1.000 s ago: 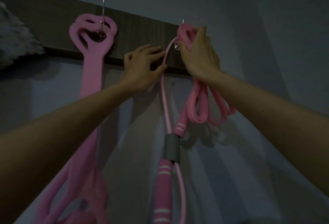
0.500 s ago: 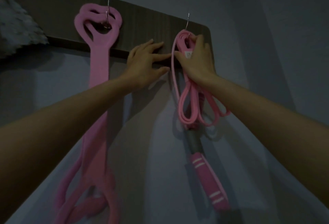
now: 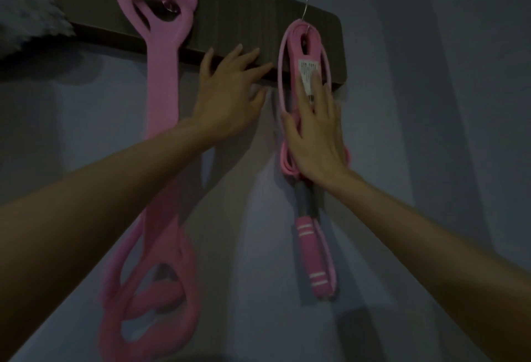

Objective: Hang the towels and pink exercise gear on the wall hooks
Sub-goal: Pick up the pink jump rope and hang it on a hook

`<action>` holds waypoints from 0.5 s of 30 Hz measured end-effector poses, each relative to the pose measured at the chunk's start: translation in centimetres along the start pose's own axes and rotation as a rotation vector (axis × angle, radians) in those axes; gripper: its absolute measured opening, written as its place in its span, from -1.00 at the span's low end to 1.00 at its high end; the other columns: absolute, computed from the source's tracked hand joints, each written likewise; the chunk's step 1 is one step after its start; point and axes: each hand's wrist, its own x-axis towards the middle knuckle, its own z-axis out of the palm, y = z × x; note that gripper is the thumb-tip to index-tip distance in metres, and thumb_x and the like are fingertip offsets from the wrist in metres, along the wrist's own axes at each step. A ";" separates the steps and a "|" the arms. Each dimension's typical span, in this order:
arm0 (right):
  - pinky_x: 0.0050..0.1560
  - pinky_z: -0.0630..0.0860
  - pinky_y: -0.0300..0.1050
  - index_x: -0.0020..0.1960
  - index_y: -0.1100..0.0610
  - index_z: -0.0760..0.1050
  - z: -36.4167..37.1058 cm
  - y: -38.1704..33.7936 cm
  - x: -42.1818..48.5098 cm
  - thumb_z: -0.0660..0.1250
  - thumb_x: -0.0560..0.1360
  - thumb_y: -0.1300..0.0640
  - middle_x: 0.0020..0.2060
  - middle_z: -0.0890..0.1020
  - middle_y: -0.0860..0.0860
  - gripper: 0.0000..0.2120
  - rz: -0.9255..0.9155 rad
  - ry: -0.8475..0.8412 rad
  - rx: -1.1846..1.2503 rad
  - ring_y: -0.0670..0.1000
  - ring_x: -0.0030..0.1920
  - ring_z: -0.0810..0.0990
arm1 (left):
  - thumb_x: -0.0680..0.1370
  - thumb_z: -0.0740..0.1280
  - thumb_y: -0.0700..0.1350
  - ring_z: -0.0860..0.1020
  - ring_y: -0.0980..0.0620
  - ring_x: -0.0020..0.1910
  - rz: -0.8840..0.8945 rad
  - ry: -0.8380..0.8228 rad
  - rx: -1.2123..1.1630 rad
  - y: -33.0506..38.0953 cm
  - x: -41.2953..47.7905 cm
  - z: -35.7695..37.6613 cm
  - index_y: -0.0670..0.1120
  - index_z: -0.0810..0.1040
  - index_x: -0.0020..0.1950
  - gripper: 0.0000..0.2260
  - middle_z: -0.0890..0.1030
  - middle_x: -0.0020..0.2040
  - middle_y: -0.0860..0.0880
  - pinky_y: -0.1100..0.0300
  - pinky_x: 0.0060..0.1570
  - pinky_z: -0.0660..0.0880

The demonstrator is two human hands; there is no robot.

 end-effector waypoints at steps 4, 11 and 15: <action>0.51 -0.17 0.11 0.54 0.02 -0.17 0.8 0.0 -3.0 0.01 0.59 -0.18 0.55 -0.11 0.03 -0.36 0.004 -0.028 -0.025 0.07 0.54 -0.17 | 0.59 0.15 0.00 0.02 -0.02 0.54 0.020 -0.029 0.010 0.2 -2.0 -0.1 0.05 0.28 0.46 -0.58 0.16 0.54 -0.03 -0.12 0.45 -0.19; 0.52 -0.12 0.14 0.54 0.11 -0.16 1.0 -0.1 -8.1 0.03 0.58 -0.13 0.55 -0.10 0.08 -0.33 0.018 -0.082 -0.049 0.06 0.54 -0.17 | 0.60 0.13 0.00 0.09 -0.05 0.52 -0.028 -0.126 -0.068 0.6 -5.1 -0.1 0.02 0.23 0.49 -0.56 0.16 0.54 -0.07 -0.06 0.46 -0.08; 0.52 -0.09 0.16 0.54 0.11 -0.17 0.9 -0.4 -10.3 0.03 0.59 -0.09 0.55 -0.11 0.09 -0.35 0.024 -0.092 -0.007 0.06 0.54 -0.19 | 0.59 0.15 0.00 0.10 -0.07 0.51 -0.037 -0.165 -0.082 0.9 -6.9 -0.2 0.02 0.22 0.50 -0.54 0.17 0.53 -0.08 -0.04 0.46 -0.06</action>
